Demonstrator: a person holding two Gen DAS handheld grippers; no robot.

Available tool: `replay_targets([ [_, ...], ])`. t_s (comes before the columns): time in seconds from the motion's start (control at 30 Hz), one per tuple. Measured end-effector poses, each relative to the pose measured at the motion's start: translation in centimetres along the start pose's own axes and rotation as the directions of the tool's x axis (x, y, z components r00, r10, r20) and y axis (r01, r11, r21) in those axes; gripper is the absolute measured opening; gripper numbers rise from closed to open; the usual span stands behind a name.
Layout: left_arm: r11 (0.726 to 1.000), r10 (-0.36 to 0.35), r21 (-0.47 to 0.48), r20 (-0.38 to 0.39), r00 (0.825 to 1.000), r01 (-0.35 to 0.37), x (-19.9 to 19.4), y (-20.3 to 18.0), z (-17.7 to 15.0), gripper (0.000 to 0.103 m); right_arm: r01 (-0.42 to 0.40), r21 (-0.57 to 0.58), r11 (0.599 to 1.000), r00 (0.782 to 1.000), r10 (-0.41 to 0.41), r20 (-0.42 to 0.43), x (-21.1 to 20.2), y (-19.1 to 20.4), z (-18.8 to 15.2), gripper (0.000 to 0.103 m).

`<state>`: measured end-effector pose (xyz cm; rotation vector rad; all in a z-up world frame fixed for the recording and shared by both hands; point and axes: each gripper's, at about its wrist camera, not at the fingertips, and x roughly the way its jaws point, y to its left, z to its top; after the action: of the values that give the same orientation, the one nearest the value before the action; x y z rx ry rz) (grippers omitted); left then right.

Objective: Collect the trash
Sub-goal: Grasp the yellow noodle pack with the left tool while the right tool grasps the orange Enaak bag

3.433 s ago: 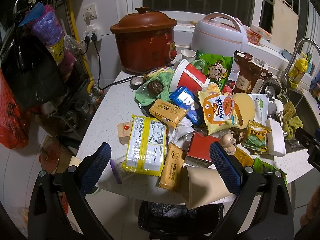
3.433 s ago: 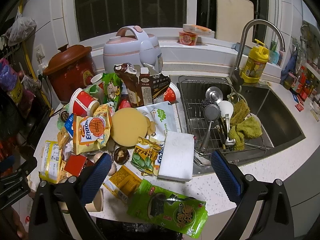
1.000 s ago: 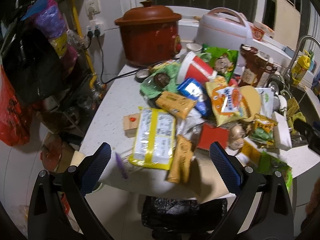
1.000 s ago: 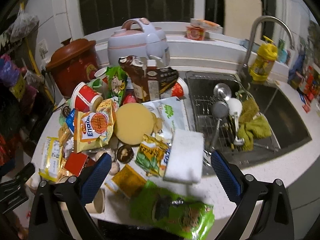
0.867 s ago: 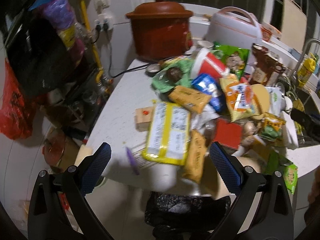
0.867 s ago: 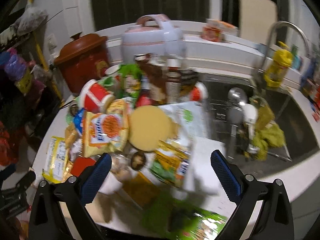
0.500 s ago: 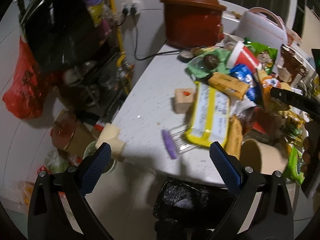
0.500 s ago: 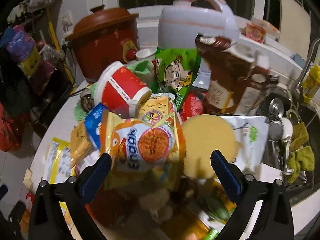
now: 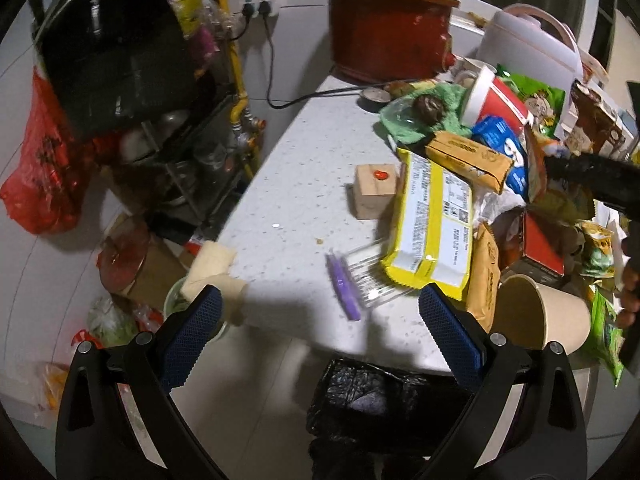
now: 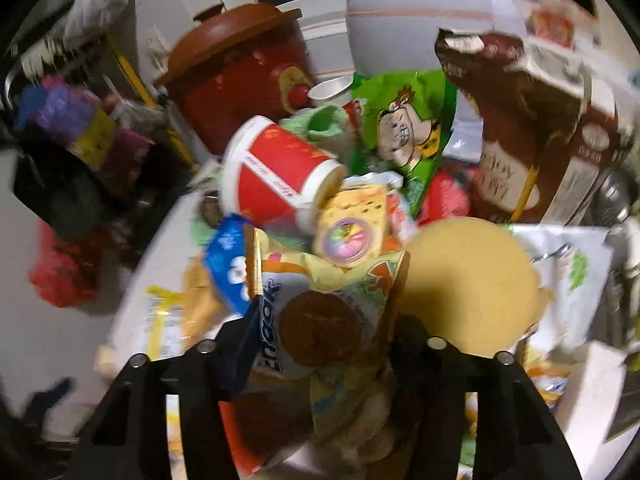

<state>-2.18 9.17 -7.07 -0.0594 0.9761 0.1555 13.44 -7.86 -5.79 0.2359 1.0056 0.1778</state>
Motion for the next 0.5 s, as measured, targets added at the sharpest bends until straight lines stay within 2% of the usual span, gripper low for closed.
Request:
replay_targets([
  [0.07, 0.999, -0.028, 0.021, 0.007, 1.000, 0.028, 0.5, -0.7, 0.2, 0.096, 0.005, 0.000, 1.000, 1.000, -0.005, 0.026, -1.0, 0.1, -0.1, 0.047],
  [0.3, 0.979, -0.163, 0.128, 0.039, 0.986, 0.157, 2.6, -3.7, 2.1, 0.096, -0.030, 0.000, 1.000, 0.993, 0.030, 0.111, -6.1, 0.5, -0.9, 0.041],
  [0.5, 0.968, -0.121, 0.222, -0.011, 0.993, 0.120, 6.0, -6.6, 3.5, 0.096, -0.052, -0.010, 0.999, 0.991, 0.053, 0.124, -8.3, 0.7, -2.3, 0.036],
])
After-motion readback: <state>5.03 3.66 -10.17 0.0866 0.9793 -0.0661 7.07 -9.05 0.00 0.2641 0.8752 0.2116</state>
